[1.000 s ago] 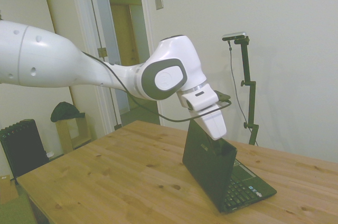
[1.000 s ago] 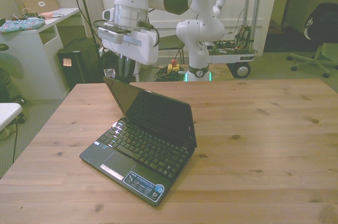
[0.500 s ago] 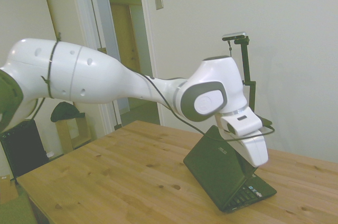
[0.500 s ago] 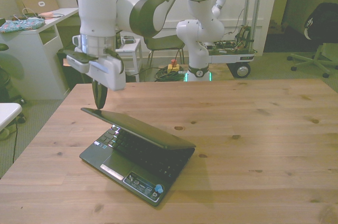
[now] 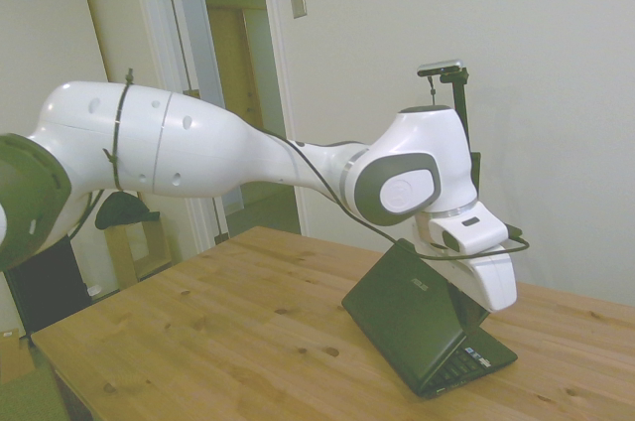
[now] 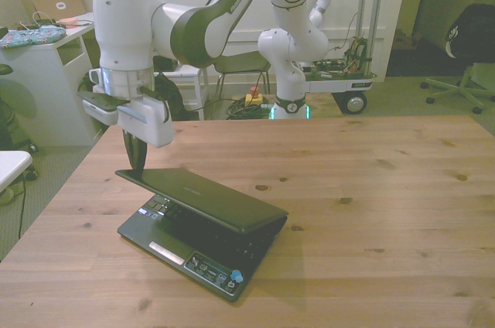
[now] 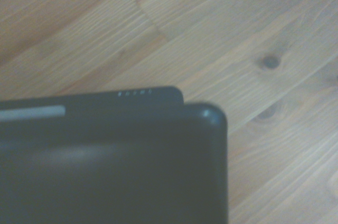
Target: Close the laptop
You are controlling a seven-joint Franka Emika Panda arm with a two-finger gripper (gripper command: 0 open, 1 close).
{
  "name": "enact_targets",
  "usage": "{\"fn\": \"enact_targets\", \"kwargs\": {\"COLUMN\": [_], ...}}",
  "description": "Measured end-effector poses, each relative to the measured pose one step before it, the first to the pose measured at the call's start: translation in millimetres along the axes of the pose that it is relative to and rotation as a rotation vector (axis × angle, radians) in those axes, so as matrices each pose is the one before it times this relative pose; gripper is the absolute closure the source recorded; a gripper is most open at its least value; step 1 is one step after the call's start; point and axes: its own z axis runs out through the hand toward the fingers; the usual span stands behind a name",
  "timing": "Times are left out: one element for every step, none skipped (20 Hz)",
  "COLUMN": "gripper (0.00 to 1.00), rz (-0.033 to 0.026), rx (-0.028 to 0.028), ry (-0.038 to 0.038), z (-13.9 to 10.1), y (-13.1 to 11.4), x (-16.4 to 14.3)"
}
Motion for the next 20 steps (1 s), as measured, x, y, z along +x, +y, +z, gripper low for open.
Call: {"fn": "enact_targets", "kwargs": {"gripper": [1.0,1.0,1.0,1.0,1.0,1.0,1.0,1.0,1.0,1.0,1.0,1.0,1.0,1.0,1.0,1.0,1.0,1.0,1.0,1.0], "rz": [-0.01621,-0.01473,-0.01435,-0.01052,-0.00792,-0.00848,-0.01081,-0.00816,-0.00489,-0.00166,0.00031,0.00204,0.00184,-0.00071,0.00006,0.00093,-0.00007,-0.00249,-0.00515,-0.00455], "rx": [-0.0045,-0.00135,0.00536,0.00759,0.00854,0.0065,0.00487,0.00223,0.00027,-0.00077,-0.00017,0.00019,0.00382,0.00072,-0.00339,0.00051,0.00237,0.0007,0.00136,0.00067], "ry": [-0.01388,-0.01176,-0.00978,-0.00438,-0.0012,-0.00173,0.00038,0.00027,0.00115,0.00118,0.00038,-0.00366,-0.0066,-0.00325,0.00013,-0.00102,-0.00016,0.00358,0.00415,0.00454], "z": [-4.51,-4.07,-5.64,-6.25,-7.22,-6.2,-5.68,-4.66,-3.81,-2.42,0.18,2.49,4.39,5.85,6.47,6.54,5.49,4.7,3.84,2.55], "y": [2.23,2.38,0.93,0.16,-1.23,-1.74,-2.96,-3.56,-4.59,-4.58,-4.39,-3.58,-3.73,-2.88,-2.93,-4.01,-4.3,-4.83,-5.36,-4.88], "x": [-12.8,-13.07,-12.4,-8.78,-5.34,-2.49,-0.18,0.96,2.12,2.95,4.59,5.81,6.53,7.85,7.47,6.52,5.6,4.79,3.53,2.74]}}
